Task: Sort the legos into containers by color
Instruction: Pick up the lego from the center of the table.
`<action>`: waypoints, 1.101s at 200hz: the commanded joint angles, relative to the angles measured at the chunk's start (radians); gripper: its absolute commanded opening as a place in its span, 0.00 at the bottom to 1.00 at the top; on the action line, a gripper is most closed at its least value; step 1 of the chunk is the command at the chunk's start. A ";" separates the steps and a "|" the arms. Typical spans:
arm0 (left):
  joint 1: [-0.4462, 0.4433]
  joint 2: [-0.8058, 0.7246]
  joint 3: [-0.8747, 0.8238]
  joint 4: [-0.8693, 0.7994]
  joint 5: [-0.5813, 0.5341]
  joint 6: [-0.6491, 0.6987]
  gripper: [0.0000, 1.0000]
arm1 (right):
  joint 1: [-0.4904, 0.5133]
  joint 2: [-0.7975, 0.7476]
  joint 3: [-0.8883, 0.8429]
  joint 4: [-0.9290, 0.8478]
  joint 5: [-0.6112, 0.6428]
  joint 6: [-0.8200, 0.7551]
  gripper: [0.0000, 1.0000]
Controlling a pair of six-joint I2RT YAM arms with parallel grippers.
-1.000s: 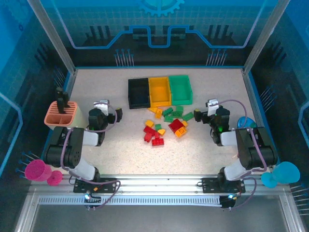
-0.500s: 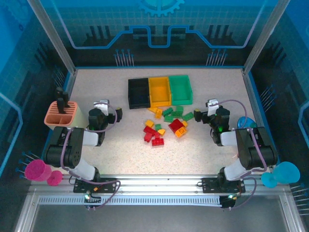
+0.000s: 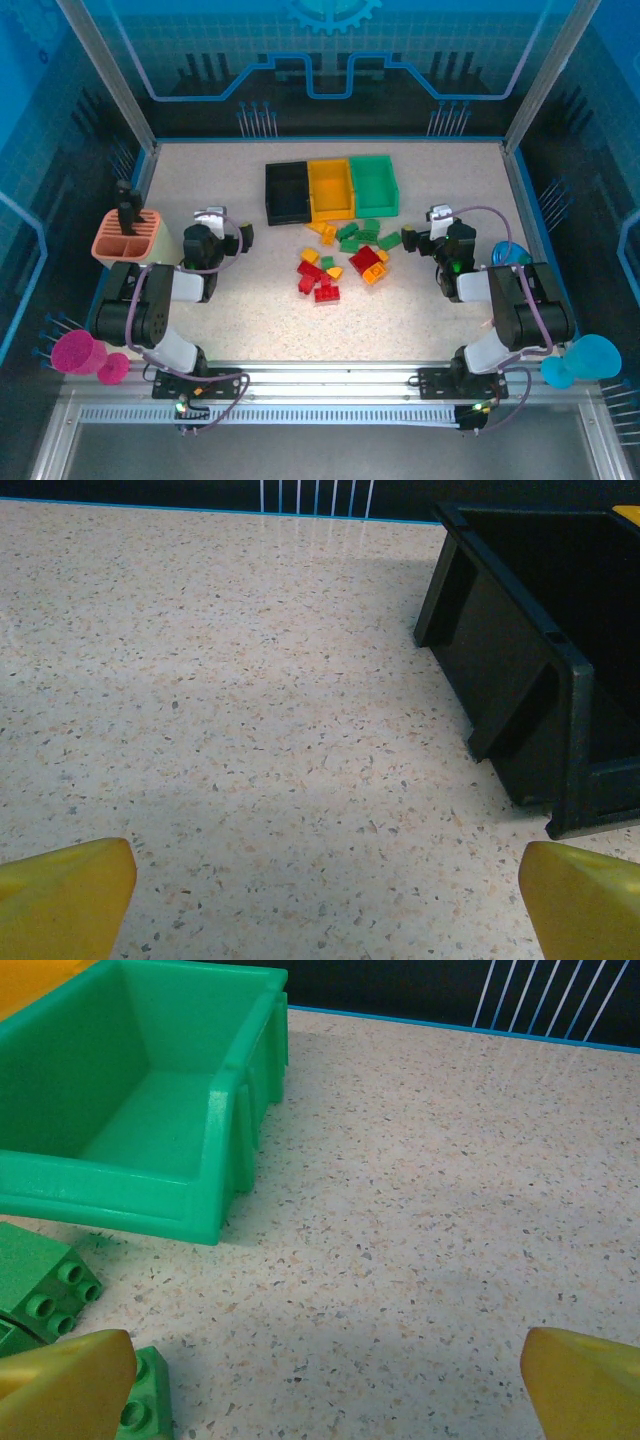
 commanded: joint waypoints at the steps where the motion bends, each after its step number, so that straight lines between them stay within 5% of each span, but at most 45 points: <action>1: 0.007 -0.020 0.009 0.013 0.015 -0.001 0.99 | -0.008 -0.010 0.019 0.002 0.000 0.007 1.00; 155: 0.011 -0.019 0.015 0.001 0.016 -0.006 0.99 | -0.009 -0.010 0.018 0.001 0.001 0.006 1.00; 179: 0.000 -0.023 0.011 0.008 -0.078 -0.014 0.99 | -0.007 -0.011 0.018 0.002 0.020 0.008 1.00; 195: -0.010 -0.090 0.053 -0.130 -0.125 -0.020 0.99 | 0.052 -0.089 0.000 -0.009 0.226 0.015 1.00; 220: -0.070 -0.224 0.253 -0.575 -0.273 -0.087 0.99 | 0.157 -0.341 -0.010 -0.181 0.246 -0.068 1.00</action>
